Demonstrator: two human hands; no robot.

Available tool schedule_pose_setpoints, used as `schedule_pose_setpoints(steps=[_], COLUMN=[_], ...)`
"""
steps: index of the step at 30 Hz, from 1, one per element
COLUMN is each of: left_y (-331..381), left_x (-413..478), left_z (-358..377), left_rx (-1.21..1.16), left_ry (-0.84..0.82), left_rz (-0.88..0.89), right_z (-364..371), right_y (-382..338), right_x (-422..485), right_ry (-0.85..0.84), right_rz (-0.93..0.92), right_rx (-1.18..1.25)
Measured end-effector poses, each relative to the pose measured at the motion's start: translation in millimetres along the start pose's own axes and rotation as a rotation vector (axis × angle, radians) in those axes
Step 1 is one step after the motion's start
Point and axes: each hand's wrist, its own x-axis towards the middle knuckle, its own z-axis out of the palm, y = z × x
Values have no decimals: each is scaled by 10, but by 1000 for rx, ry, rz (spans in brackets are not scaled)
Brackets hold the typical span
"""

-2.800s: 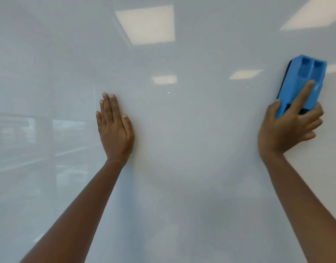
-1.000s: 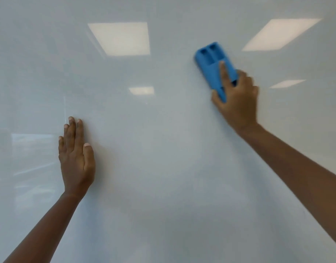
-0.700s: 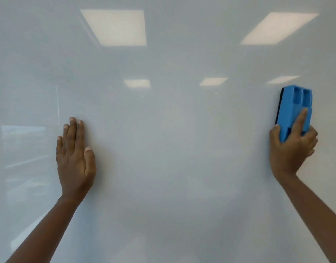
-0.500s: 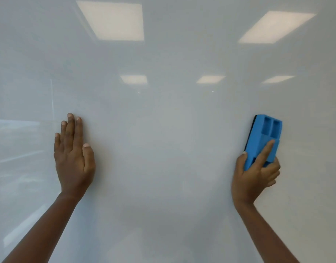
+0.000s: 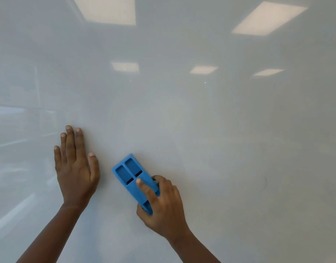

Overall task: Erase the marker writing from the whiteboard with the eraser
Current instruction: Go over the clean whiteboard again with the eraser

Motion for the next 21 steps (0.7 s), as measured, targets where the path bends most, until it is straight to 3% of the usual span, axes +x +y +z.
schedule_pose_setpoints(steps=[5, 13, 21], left_y=[115, 489, 840], left_x=[-281, -530, -966], left_z=[12, 119, 301], left_rx=[17, -8, -65], left_ry=[-49, -84, -149], left_rz=[18, 119, 167], right_z=[-269, -713, -1017], right_y=[83, 738, 1308], right_x=[10, -275, -1165], right_ry=[34, 178, 111], right_rz=[159, 709, 1251], right_rx=[88, 161, 86])
